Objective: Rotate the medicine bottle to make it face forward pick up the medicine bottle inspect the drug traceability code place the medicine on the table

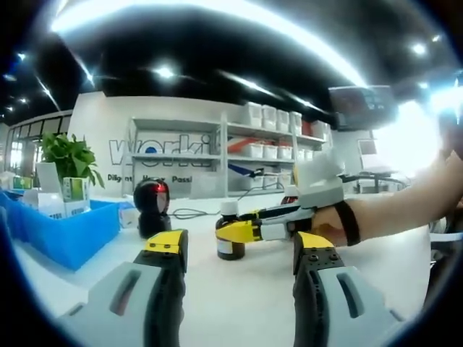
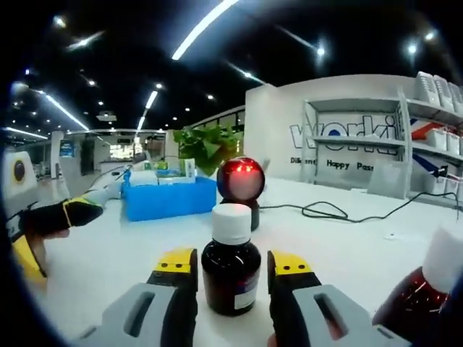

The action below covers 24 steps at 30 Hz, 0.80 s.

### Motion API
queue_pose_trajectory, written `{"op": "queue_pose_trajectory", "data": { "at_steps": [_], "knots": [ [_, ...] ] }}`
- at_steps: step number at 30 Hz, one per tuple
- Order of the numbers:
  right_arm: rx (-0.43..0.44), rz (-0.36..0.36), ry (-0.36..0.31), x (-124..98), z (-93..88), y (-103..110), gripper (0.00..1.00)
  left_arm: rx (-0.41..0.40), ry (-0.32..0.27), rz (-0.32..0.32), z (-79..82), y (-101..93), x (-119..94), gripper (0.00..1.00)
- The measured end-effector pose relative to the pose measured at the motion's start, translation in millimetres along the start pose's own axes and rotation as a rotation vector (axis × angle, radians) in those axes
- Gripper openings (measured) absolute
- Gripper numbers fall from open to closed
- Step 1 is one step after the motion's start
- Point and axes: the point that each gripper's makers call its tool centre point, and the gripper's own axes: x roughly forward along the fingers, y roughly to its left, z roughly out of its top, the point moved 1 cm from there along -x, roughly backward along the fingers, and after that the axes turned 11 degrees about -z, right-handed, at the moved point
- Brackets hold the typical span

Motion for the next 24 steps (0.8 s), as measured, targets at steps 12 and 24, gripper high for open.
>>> {"op": "queue_pose_trajectory", "data": {
  "at_steps": [12,24],
  "knots": [
    [-0.012,0.044,0.063,3,-16.9,-1,0.30,-0.001,0.006,-0.003,-1.4,0.0,0,0.49],
    [0.000,-0.069,0.065,0,-15.9,0,0.27,-0.006,0.006,0.001,-1.4,0.3,1,0.49]
  ]
}}
